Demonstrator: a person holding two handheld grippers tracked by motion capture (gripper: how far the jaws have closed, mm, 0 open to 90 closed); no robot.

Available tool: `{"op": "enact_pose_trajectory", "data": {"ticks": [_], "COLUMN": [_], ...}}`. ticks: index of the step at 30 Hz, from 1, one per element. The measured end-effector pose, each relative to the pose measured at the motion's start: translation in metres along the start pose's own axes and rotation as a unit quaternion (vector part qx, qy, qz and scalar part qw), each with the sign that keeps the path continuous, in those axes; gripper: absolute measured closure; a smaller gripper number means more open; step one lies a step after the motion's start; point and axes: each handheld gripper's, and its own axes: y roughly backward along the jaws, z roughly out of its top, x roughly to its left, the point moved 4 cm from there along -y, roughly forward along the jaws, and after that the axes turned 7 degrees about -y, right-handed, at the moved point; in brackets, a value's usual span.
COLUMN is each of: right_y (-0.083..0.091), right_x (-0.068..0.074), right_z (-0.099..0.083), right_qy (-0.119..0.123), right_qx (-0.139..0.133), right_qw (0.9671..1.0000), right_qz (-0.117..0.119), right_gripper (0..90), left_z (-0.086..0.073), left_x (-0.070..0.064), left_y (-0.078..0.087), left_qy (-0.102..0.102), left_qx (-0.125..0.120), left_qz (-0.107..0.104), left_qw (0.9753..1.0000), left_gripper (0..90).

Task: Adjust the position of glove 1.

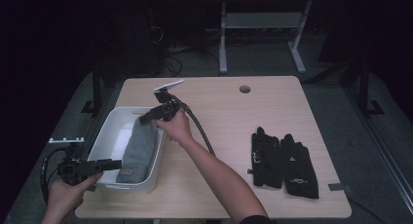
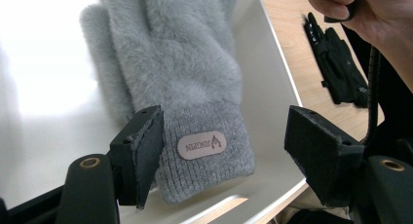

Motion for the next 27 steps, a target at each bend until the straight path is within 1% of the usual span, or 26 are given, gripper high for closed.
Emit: {"op": "enact_pose_trajectory", "data": {"ticks": [5, 6, 8, 13, 14, 15, 16, 18, 19, 20, 21, 23, 25, 26, 27], "right_y": [0.009, 0.013, 0.017, 0.022, 0.025, 0.025, 0.027, 0.028, 0.031, 0.032, 0.032, 0.036, 0.039, 0.043, 0.043], "right_x": [-0.001, 0.0, 0.0, 0.001, 0.001, 0.001, 0.002, 0.003, 0.003, 0.003, 0.003, 0.003, 0.002, 0.001, 0.001], "right_z": [0.005, 0.006, 0.008, 0.008, 0.008, 0.008, 0.008, 0.008, 0.008, 0.008, 0.008, 0.007, 0.006, 0.006, 0.006], "right_qy": [-0.001, -0.002, -0.004, -0.008, -0.006, -0.006, -0.006, -0.007, -0.008, -0.01, -0.01, -0.011, -0.009, -0.012, -0.012], "right_qx": [-0.014, -0.019, -0.021, -0.023, -0.022, -0.022, -0.022, -0.023, -0.022, -0.024, -0.024, -0.025, -0.026, -0.027, -0.027], "right_qw": [0.9999, 0.9998, 0.9997, 0.9996, 0.9995, 0.9995, 0.9993, 0.9992, 0.999, 0.9989, 0.9989, 0.9987, 0.9985, 0.9982, 0.9982], "right_qz": [0.0, 0.006, 0.007, 0.016, 0.022, 0.022, 0.029, 0.031, 0.039, 0.04, 0.04, 0.043, 0.047, 0.051, 0.051], "right_gripper": [56.7, 56.7, 56.7, 56.0, 55.7, 55.7, 55.6, 55.5, 54.5, 54.5, 54.5, 53.2, 52.6, 51.7, 51.7], "left_z": [0.002, 0.002, 0.003, 0.004, 0.006, 0.006, 0.007, 0.008, 0.009, 0.01, 0.01, 0.012, 0.013, 0.014, 0.015], "left_x": [-0.002, -0.002, -0.003, -0.004, -0.005, -0.005, -0.006, -0.007, -0.008, -0.01, -0.01, -0.012, -0.014, -0.014, -0.015], "left_y": [0.0, 0.0, 0.001, 0.002, 0.003, 0.003, 0.003, 0.003, 0.003, 0.002, 0.002, 0.001, 0.0, 0.0, -0.001], "left_qy": [-0.002, -0.004, -0.003, -0.008, -0.007, -0.007, -0.009, -0.009, -0.015, -0.011, -0.011, -0.014, -0.012, -0.013, -0.015], "left_qx": [-0.004, -0.005, -0.008, -0.015, -0.019, -0.019, -0.02, -0.022, -0.022, -0.025, -0.025, -0.025, -0.028, -0.027, -0.027], "left_qz": [-0.002, -0.003, -0.004, -0.005, -0.006, -0.006, -0.008, -0.008, -0.009, -0.011, -0.011, -0.012, -0.014, -0.015, -0.016], "left_qw": [1.0, 1.0, 1.0, 0.9999, 0.9998, 0.9998, 0.9997, 0.9997, 0.9996, 0.9996, 0.9996, 0.9995, 0.9995, 0.9994, 0.9994], "left_gripper": [30.3, 30.3, 29.9, 29.6, 29.6, 29.6, 29.6, 29.6, 29.4, 29.3, 29.3, 29.2, 29.1, 28.9, 28.9]}}
